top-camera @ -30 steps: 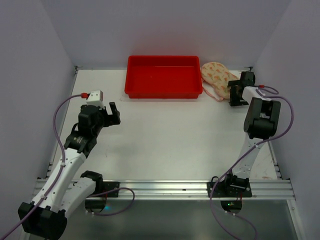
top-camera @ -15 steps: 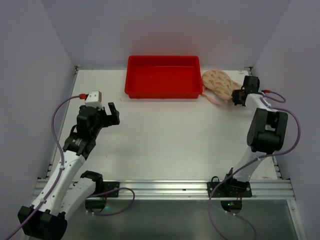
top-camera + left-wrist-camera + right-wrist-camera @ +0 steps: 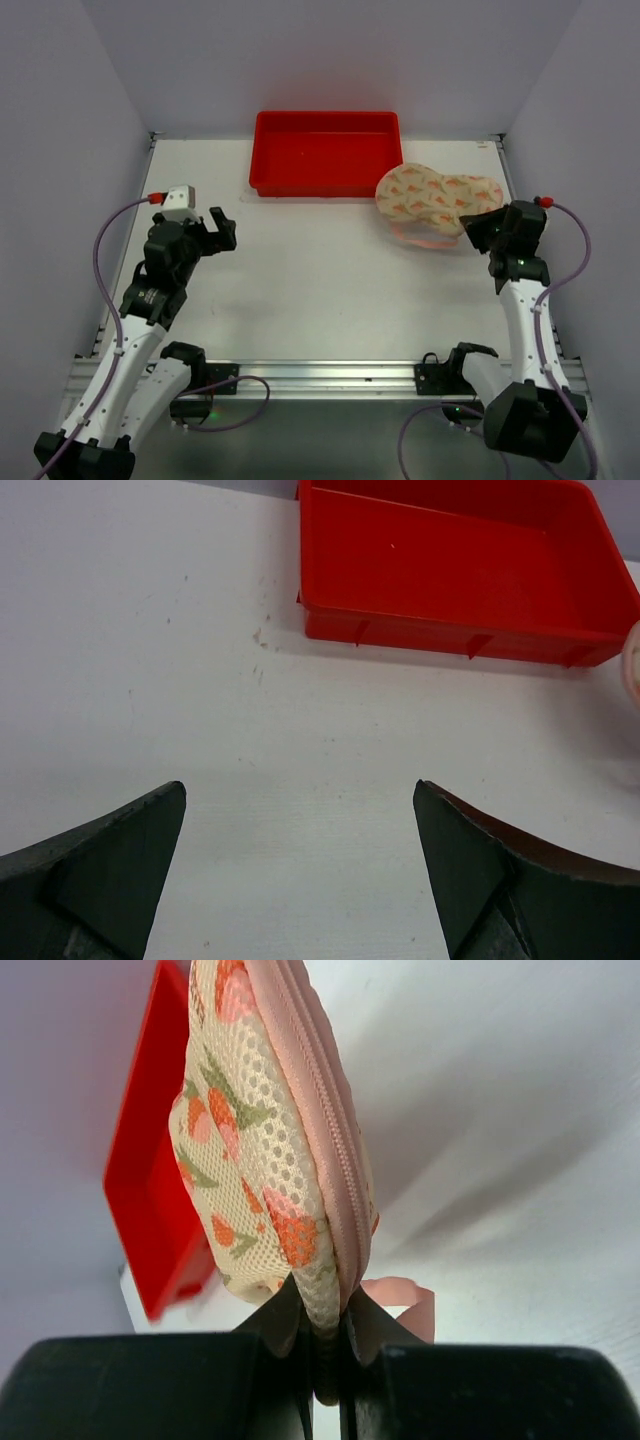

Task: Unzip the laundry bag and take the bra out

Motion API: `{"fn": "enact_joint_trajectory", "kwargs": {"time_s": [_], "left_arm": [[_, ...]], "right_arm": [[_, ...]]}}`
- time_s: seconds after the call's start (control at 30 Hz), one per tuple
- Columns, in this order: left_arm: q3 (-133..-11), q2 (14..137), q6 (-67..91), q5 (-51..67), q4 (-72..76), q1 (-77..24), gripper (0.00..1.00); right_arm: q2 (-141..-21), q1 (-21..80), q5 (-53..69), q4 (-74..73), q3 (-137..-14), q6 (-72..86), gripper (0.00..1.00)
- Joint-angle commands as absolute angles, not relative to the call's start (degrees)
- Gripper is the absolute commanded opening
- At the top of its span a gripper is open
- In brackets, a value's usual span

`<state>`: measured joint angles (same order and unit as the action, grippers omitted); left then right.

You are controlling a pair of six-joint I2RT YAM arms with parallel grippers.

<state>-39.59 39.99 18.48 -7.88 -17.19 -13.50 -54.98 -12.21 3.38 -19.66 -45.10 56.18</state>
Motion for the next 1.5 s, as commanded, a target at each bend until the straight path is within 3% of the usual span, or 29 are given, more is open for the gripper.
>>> {"fn": "enact_joint_trajectory", "kwargs": {"time_s": [0.0,0.23,0.47,0.5,0.6,0.7,0.8,1.03,1.2,1.33,1.47], "left_arm": [[-38.6,38.9,19.1,-6.0,-13.4,-12.9,1.00],[-38.6,40.5,18.1,-0.7,-11.9,-12.7,1.00],[-38.4,42.0,17.7,-0.3,-12.0,-12.6,1.00],[-38.5,42.3,17.6,0.2,-12.0,-12.6,1.00],[-38.4,43.2,17.3,2.0,-12.1,-12.6,1.00],[-38.4,44.1,17.2,3.3,-12.2,-12.6,1.00],[-38.5,45.7,17.2,5.6,-12.4,-12.6,1.00],[-40.9,56.3,21.7,17.2,-11.2,-12.7,0.98],[-45.6,68.3,26.3,23.0,-9.4,-16.4,0.98],[-47.7,78.6,28.7,20.7,-6.8,-20.3,0.98],[-44.0,82.3,32.9,20.7,-1.7,-23.2,0.96]], "right_arm": [[-52.0,-9.2,22.8,-19.8,-42.5,44.6,0.00],[-53.4,13.2,32.8,-20.5,-43.8,35.6,0.00],[-67.8,20.4,33.8,-14.4,-47.1,35.2,0.02],[-71.9,20.6,32.2,-14.7,-47.9,35.5,0.24],[-76.6,20.7,21.9,-18.3,-51.7,34.8,0.56],[-75.4,20.5,14.4,-19.7,-52.7,35.2,0.73],[-70.7,20.6,11.3,-19.3,-51.4,35.5,0.82],[-61.7,23.5,13.9,-17.0,-40.4,41.9,0.82],[-56.7,27.2,14.4,-6.6,-28.1,53.5,0.81],[-60.7,28.5,15.7,1.9,-24.2,57.8,0.80],[-70.5,28.5,18.2,7.4,-27.8,58.3,0.80]]}}
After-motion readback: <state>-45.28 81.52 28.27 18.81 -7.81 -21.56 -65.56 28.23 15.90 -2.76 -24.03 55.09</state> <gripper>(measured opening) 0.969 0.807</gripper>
